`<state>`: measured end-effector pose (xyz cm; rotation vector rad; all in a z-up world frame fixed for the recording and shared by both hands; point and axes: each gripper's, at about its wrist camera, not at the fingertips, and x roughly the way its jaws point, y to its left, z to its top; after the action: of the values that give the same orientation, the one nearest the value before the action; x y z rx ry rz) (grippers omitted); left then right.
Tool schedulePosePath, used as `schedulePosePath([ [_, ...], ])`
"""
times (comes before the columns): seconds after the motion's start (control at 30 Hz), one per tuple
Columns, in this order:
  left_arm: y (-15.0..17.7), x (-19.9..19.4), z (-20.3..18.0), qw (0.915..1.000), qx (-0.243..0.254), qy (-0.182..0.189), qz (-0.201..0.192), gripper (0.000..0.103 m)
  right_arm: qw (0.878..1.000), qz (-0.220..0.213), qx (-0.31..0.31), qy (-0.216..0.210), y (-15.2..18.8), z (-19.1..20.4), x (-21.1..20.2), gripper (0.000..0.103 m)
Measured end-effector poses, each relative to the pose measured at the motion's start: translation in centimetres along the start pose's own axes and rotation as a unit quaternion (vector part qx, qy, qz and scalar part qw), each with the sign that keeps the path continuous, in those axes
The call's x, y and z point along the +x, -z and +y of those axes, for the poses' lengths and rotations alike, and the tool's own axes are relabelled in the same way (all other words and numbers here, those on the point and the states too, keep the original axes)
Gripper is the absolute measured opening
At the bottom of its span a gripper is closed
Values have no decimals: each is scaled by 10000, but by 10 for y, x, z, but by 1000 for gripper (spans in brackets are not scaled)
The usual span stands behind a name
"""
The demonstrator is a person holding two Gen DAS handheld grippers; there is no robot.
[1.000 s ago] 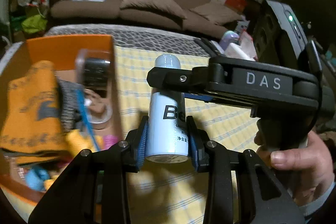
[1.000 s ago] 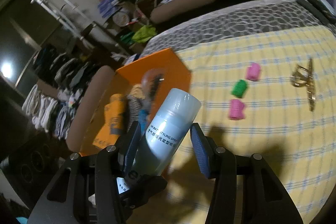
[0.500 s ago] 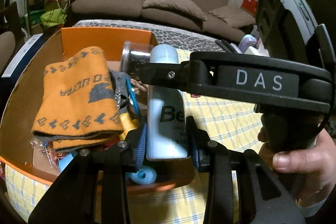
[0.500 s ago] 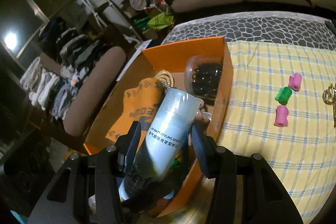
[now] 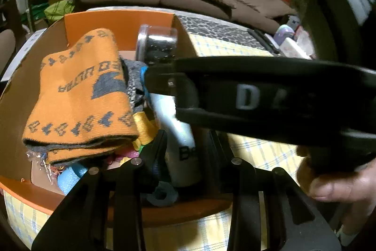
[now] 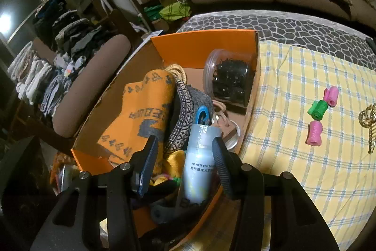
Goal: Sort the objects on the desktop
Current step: 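Lower the spray can into the box and open the left gripper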
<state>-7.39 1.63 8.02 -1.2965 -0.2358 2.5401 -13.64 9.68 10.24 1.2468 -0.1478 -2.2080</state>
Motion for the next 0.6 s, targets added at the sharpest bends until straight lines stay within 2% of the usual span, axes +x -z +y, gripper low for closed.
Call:
schedulePosePath([
  [0.07, 0, 2, 3, 10000, -70, -15, 24, 32, 10000, 5, -31, 74, 0, 1, 0, 50],
  [0.23, 0, -4, 6, 9998, -126, -83, -96, 44, 10000, -63, 48, 48, -1, -4, -6, 50],
  [0.33, -3, -9, 4, 9997, -102, -115, -195, 51, 9998, -168, 102, -3, -2, -6, -12, 58],
  [0.43, -5, -13, 1, 9994, -57, -133, -299, 56, 9993, -338, 121, 92, -4, -10, -25, 74],
  [0.6, -11, -14, -5, 9991, -33, -106, -414, 68, 9975, -573, 357, 193, -5, -29, -43, 77],
])
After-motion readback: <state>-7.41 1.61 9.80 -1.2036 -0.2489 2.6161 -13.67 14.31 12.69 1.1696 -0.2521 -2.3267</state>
